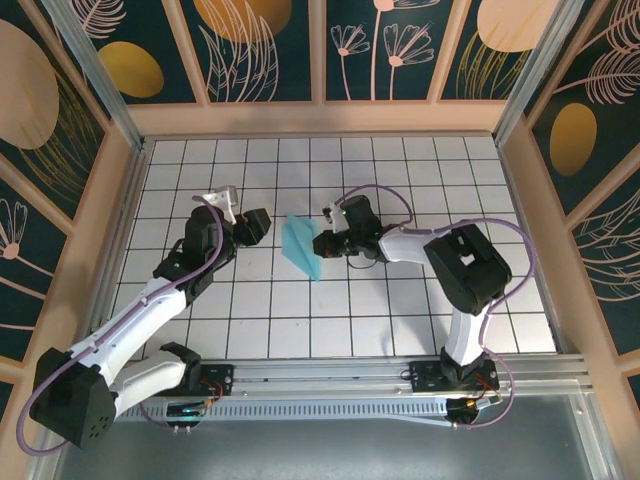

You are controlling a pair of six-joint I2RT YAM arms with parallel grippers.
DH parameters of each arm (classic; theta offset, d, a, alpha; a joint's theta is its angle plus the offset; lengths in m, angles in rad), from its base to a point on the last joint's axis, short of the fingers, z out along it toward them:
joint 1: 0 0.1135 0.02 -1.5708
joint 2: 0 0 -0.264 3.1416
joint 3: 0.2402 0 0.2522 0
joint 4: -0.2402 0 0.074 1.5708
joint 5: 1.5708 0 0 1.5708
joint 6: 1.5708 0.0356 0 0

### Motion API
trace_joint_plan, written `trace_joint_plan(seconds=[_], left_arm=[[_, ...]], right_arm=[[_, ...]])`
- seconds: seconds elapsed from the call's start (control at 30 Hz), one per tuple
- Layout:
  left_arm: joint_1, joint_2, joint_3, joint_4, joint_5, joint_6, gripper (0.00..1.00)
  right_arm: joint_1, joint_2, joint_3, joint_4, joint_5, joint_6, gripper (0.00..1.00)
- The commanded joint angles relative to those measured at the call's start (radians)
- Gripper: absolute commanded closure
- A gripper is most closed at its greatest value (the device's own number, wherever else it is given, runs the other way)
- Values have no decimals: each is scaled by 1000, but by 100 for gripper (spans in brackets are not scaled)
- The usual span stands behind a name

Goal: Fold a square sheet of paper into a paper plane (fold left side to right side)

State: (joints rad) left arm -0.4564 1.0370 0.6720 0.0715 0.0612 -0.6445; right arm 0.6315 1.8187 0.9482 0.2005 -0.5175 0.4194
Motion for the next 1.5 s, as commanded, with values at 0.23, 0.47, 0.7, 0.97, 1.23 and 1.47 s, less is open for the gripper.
trace_joint_plan(seconds=[0.23,0.47,0.7,0.97,1.23,1.47], left_arm=[[7,-12,77,238,342,-138,45],[2,107,160,404,601,-261,51],[-4,147,165,464,621,-292,52],[-19,172,159,501,632,-314,50],[-24,186,157,487,600,-305,49],[-32,207,158,501,597,-318,49]], right_arm=[[-154,-387,-156,227,-151,82,100],[-245,-521,-244,528,-402,272,100],[-247,-508,-279,828,-519,479,100],[-237,-440,-287,996,-564,611,100],[-204,-430,-261,960,-559,591,100],[-173,-424,-229,937,-564,573,100]])
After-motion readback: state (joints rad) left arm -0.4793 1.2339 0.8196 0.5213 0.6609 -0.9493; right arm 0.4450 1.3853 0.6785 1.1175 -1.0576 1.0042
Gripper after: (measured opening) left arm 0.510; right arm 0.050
